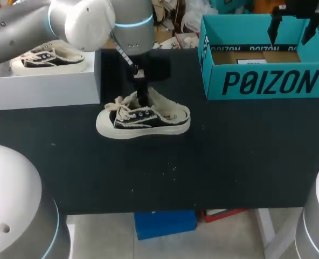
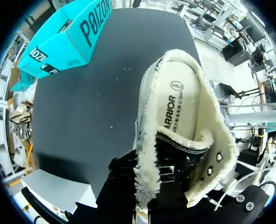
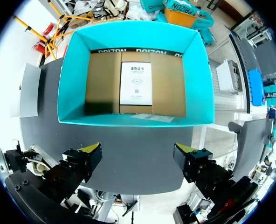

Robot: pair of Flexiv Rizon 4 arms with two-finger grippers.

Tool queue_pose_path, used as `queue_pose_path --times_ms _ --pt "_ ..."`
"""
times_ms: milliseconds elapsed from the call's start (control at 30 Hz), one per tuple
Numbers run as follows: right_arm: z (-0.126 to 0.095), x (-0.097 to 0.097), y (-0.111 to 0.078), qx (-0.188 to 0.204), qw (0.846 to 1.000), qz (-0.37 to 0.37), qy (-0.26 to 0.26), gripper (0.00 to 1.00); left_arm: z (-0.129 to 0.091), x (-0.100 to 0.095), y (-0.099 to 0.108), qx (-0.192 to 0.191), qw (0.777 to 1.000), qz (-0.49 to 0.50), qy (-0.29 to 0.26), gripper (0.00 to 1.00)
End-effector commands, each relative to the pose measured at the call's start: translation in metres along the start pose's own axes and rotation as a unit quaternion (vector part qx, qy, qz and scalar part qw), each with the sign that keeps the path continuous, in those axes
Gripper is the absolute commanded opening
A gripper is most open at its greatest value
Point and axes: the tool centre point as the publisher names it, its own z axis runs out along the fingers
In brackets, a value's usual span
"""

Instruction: Take the shoe out of the shoebox, open the shoe tongue, remove and reinsert the insole, then place the shoe into the shoebox

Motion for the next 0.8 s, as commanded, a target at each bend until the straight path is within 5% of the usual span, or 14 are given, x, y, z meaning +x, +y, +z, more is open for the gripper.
queue_pose_path --times_ms 33,367,400,467,800 --pt "0.0 0.0 0.0 0.0 1.0 0.0 0.0 1.0 0.064 -0.01 -0.006 -0.003 1.0 0.012 0.019 0.0" --pt "0.0 0.0 0.0 0.0 1.0 0.0 0.0 1.0 0.102 -0.007 -0.007 -0.013 0.999 0.029 0.026 0.0" --pt "0.0 0.0 0.0 0.0 1.0 0.0 0.0 1.0 0.1 -0.004 -0.007 -0.009 0.999 0.029 0.033 0.17" --pt "0.0 0.0 0.0 0.0 1.0 0.0 0.0 1.0 0.092 -0.001 -0.007 -0.001 0.999 0.032 0.035 1.0" --pt "0.0 0.0 0.0 0.0 1.0 0.0 0.0 1.0 -0.003 0.038 0.002 0.073 0.996 0.04 0.021 1.0"
